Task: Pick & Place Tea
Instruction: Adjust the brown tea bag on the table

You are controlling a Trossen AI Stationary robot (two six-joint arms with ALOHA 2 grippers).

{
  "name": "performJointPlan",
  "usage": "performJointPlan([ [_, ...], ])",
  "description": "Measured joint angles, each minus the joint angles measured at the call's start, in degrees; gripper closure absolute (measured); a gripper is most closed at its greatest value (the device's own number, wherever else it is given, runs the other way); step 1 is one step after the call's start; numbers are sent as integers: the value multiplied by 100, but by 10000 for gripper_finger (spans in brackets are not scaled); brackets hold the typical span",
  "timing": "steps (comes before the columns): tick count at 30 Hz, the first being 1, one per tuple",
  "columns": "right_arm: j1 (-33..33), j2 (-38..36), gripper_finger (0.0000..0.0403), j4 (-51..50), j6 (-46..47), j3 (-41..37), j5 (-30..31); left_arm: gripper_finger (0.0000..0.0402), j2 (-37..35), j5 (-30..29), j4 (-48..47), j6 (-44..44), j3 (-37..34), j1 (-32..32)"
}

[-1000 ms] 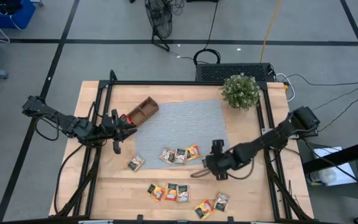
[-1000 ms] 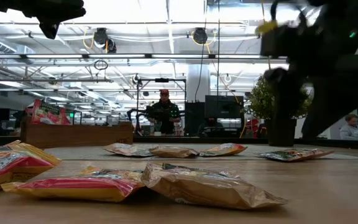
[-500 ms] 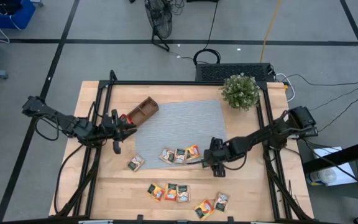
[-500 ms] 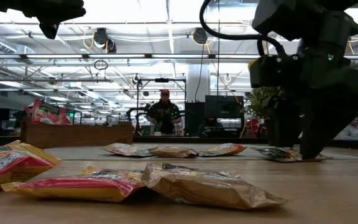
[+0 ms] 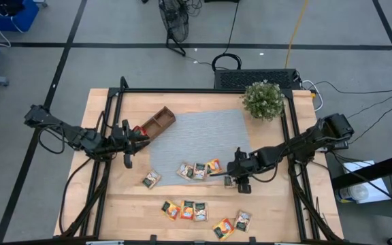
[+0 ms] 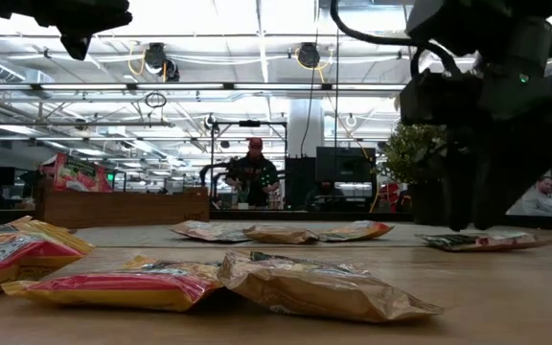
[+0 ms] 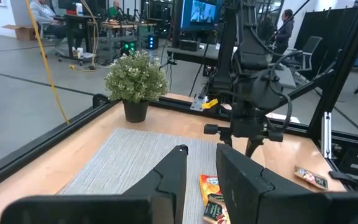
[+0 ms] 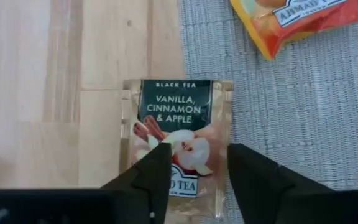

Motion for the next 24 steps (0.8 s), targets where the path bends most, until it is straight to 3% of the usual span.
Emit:
performJointPlan([
  [3, 2, 2, 268, 204, 280, -209, -192, 309, 2, 0, -4, 2, 0, 0],
  [6, 39, -8, 242, 395, 508, -318, -277, 309, 2, 0, -6, 2, 0, 0],
  [14, 243, -25, 157, 666, 422, -806, 394, 309, 0, 0, -7, 4, 0, 0],
  [21, 334, -11, 174, 788, 422, -1055, 1601, 309, 2, 0, -7, 4, 0, 0],
  [24, 335, -64, 190, 1167, 261, -1040, 1589, 309, 0, 0, -5, 4, 0, 0],
])
